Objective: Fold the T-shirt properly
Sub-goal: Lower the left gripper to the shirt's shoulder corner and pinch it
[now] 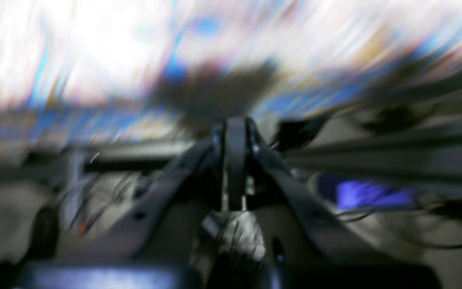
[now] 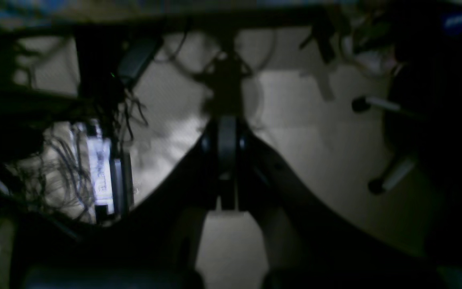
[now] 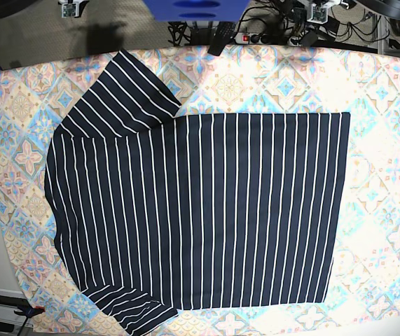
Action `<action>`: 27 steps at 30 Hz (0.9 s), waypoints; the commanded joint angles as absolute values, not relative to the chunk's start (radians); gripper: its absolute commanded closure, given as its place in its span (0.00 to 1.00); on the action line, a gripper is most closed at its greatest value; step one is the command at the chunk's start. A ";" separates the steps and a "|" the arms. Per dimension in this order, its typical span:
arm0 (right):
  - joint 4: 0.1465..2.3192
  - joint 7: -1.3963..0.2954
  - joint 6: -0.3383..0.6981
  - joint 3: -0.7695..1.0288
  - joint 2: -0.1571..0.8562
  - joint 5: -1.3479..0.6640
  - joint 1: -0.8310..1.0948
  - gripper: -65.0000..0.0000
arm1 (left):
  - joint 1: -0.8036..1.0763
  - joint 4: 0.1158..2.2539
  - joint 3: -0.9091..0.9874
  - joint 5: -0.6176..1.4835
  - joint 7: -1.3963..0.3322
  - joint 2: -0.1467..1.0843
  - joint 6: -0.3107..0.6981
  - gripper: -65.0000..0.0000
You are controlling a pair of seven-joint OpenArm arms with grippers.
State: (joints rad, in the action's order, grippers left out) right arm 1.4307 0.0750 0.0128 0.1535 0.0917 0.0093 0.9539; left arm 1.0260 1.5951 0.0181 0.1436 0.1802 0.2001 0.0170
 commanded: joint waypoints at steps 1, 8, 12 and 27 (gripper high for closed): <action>1.472 0.099 0.007 0.159 0.099 0.007 0.974 1.00 | 1.047 1.629 0.036 0.148 0.199 0.214 0.002 1.00; 1.601 0.097 0.007 0.159 0.097 0.128 0.983 1.00 | 0.995 1.796 0.101 0.160 0.008 0.211 0.002 0.99; 1.639 0.096 0.007 0.159 0.097 0.229 0.980 1.00 | 0.949 1.870 0.104 0.265 -0.077 0.211 0.002 0.99; 1.762 -0.140 0.007 0.150 0.097 0.243 0.849 1.00 | 0.736 1.871 0.229 0.809 -0.371 0.213 0.002 0.87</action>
